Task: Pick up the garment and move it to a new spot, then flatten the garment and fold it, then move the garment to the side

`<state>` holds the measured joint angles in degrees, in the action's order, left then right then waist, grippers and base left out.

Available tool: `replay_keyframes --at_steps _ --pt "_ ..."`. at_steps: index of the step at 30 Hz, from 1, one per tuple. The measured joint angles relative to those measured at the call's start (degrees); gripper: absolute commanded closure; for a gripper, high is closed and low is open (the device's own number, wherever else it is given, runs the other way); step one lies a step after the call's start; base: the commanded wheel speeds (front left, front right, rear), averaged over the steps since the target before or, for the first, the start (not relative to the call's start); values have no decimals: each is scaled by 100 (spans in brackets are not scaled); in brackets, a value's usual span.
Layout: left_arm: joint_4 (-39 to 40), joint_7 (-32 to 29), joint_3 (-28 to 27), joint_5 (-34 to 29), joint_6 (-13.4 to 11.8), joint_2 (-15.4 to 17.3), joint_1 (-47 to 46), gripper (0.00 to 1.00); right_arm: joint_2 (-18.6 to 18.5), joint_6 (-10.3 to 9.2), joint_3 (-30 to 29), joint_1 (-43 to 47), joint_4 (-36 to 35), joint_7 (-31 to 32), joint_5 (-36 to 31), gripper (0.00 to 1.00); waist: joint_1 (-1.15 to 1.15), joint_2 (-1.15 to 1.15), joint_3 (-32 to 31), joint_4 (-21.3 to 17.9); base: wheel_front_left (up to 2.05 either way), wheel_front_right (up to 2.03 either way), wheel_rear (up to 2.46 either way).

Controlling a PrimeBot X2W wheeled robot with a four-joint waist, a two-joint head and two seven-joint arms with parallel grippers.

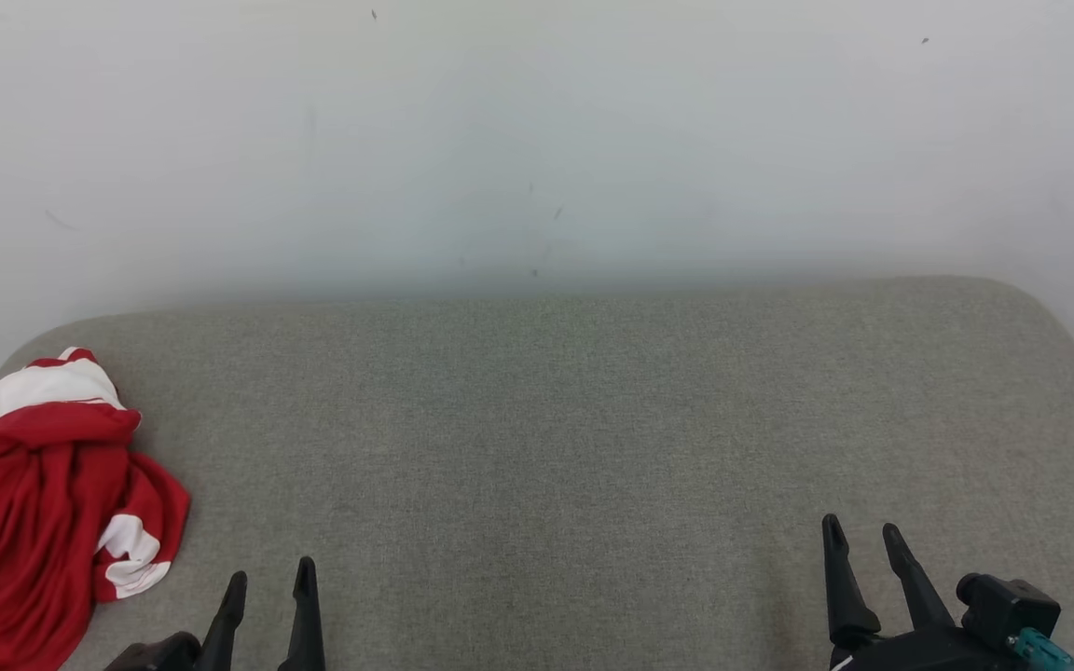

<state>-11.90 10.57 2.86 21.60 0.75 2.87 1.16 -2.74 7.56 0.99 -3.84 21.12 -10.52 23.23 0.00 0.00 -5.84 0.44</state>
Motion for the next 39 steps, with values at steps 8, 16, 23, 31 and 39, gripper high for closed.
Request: replay_keyframes --at_steps 8,16,23,31,39 --pt "-121 99 -19 -371 -63 2 0 0 -2 -1 60 -21 166 -110 -436 0 0 0 -60 -8 0 0 0" --pt "-218 188 -64 -668 -74 3 1 0 -2 0 131 -45 297 -196 -783 0 0 0 -78 -16 0 0 0" --pt "-208 263 -89 -960 -83 2 0 0 -3 -1 165 -88 323 -269 -1072 0 0 0 -43 -42 0 0 0" --pt "-212 356 -156 -1181 -123 0 -1 0 -4 -1 185 -102 334 -363 -1393 0 0 0 -14 -38 0 0 0" --pt "-275 433 -186 -1333 -122 -1 -1 0 -5 -1 236 -118 370 -439 -1681 0 1 0 -12 -39 0 0 0"
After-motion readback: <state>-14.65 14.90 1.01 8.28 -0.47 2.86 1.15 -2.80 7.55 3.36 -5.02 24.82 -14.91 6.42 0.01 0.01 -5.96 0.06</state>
